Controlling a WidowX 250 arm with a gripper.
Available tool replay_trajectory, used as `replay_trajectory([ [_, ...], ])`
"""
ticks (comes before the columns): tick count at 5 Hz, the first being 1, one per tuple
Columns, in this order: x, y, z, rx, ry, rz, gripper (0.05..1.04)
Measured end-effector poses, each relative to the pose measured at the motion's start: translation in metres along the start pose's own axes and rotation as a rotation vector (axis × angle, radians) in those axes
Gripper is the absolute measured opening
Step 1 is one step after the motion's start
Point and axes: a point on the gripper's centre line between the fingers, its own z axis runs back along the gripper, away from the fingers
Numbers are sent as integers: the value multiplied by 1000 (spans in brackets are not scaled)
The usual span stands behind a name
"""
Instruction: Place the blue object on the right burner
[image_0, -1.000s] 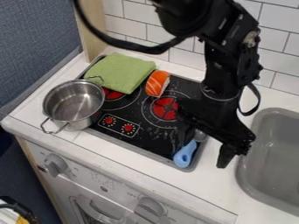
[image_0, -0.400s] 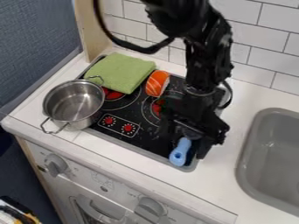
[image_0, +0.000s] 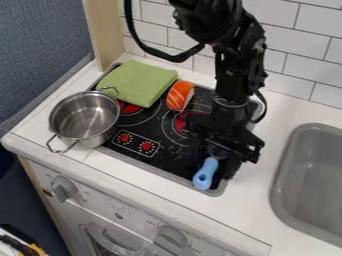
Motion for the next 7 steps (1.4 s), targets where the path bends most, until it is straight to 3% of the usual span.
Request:
replay_trajectory([
  [1,-5,-5,0,11,-8,-37,406],
  [2,-6,-5,2,31,-15,-68,334],
  [3,0,3,16,62,-43,-70,333],
  [4,25,34,30,51,-82,38,333],
  [6,47,53,6,34,2,99,333],
  [7,49,51,3,10,14,87,402],
])
